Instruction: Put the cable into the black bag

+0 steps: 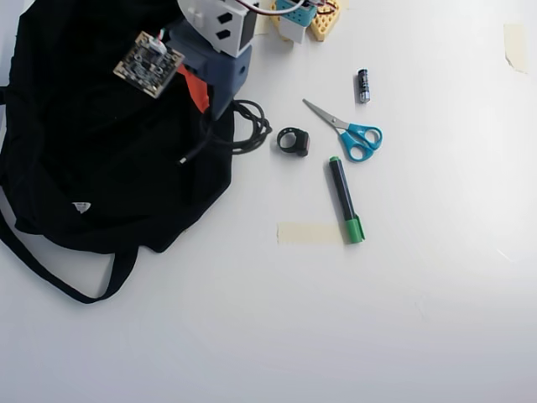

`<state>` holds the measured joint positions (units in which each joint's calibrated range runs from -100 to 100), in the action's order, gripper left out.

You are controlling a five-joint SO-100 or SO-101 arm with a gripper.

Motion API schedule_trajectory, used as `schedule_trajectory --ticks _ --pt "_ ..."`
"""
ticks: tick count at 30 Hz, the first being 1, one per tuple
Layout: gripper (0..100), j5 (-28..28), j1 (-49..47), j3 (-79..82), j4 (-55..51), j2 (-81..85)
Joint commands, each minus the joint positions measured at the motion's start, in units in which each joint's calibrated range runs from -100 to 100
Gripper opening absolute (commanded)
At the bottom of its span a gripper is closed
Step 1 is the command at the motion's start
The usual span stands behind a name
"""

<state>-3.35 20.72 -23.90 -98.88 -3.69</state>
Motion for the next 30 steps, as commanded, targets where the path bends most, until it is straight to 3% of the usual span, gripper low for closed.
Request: schedule_trajectory --ticks 1,9,14,19,24,27,30 --pt "2 0.3 8.3 3.1 -0.5 4.4" --pt "2 1.0 22.1 3.2 2.1 3.0" --pt "2 -0.2 31.2 2.4 14.1 -8.0" --pt "2 -1.0 34.3 2.3 23.5 -17.3" --pt "3 -1.9 34.6 3.1 22.7 -20.0" --pt "20 -1.9 33.0 3.1 18.4 -18.8" --pt "22 -3.9 29.8 2.2 10.4 -14.6"
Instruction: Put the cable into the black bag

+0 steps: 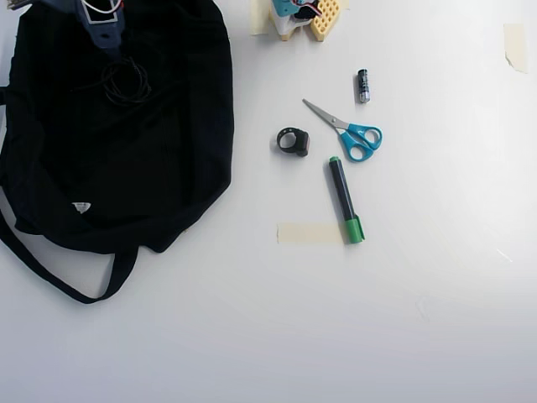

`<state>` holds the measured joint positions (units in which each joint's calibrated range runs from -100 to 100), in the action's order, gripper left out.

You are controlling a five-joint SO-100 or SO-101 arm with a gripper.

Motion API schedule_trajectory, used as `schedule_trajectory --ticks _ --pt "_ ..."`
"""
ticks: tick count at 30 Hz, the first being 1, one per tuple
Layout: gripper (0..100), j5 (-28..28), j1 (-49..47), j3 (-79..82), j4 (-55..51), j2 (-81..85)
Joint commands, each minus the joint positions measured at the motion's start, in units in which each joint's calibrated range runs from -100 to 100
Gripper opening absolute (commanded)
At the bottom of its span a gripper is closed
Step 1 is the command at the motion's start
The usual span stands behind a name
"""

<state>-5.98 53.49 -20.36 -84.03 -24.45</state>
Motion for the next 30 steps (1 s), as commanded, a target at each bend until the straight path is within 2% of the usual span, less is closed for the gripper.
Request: schedule_trajectory --ticks 1,4,7,9,10,11,14,25,30 --pt "22 -1.9 -5.6 -1.3 -7.1 11.7" --pt "22 -1.9 -18.3 -0.8 -14.3 27.0" --pt "20 -2.6 -34.6 -0.3 -15.1 35.2" --pt "2 -5.0 -40.8 -0.3 -15.1 38.0" --pt "2 -6.3 -42.9 -0.3 -15.1 38.7" --pt "2 -10.1 -47.4 -0.2 -15.1 39.9" --pt "2 -11.0 -55.7 5.4 -15.0 46.2" --pt "2 -10.6 -61.3 29.4 -6.1 61.5" --pt "2 -5.7 -61.7 44.8 3.0 69.9"
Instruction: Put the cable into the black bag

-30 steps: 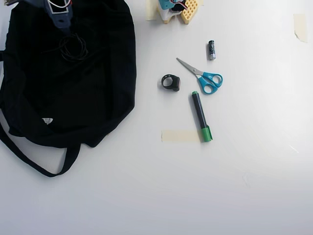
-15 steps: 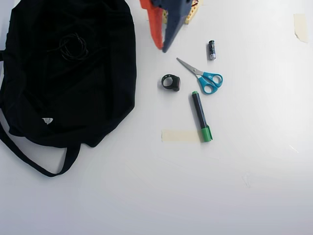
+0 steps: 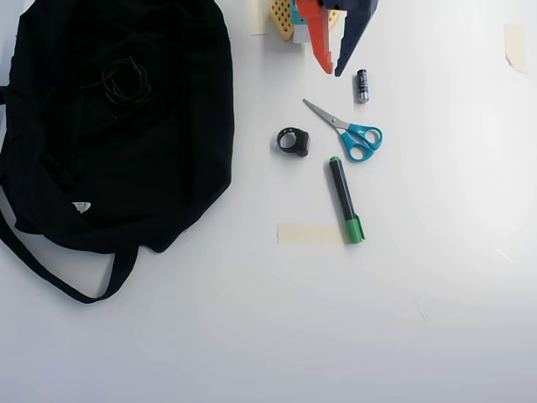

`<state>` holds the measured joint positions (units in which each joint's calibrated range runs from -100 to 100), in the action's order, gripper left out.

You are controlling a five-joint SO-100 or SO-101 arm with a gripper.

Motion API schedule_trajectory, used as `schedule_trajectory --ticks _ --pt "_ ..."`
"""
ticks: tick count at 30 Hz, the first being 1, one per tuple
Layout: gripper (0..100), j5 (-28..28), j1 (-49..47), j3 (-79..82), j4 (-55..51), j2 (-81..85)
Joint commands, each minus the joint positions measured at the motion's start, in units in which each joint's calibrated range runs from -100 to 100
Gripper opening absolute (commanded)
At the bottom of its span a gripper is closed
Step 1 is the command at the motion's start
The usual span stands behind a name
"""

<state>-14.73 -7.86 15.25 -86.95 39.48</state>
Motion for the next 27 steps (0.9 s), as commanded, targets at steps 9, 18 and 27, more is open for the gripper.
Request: schedule_trajectory --ticks 9,18,27 --pt "2 14.0 -0.7 32.7 9.9 19.9" --pt "2 14.4 -3.0 55.3 18.9 40.2" --pt "2 14.9 -3.1 73.4 18.6 58.4"
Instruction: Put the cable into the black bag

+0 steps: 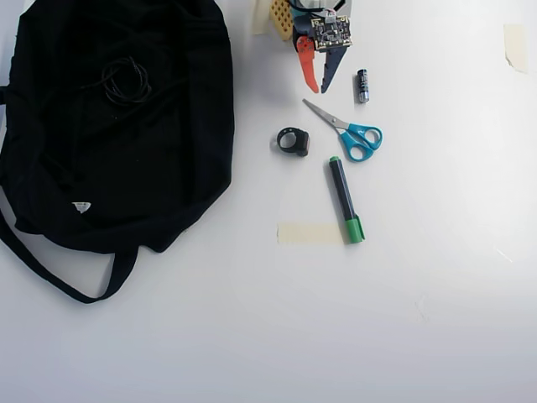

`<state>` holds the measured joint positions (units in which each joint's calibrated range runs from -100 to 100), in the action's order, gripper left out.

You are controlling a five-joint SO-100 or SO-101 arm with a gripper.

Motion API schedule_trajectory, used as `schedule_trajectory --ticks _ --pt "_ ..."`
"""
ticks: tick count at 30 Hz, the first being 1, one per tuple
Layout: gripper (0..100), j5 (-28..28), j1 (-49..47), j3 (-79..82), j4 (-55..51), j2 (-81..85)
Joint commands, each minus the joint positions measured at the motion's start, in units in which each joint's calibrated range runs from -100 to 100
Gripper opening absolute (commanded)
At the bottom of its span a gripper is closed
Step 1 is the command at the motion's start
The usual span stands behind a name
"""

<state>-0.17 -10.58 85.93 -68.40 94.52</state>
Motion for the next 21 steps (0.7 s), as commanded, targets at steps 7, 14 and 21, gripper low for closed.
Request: schedule_trajectory --ticks 7,14,21 --pt "2 0.4 0.0 8.2 -5.8 5.0" --pt "2 0.2 -0.3 12.6 -5.1 5.1" --pt "2 -0.1 0.4 13.4 -4.7 5.0"
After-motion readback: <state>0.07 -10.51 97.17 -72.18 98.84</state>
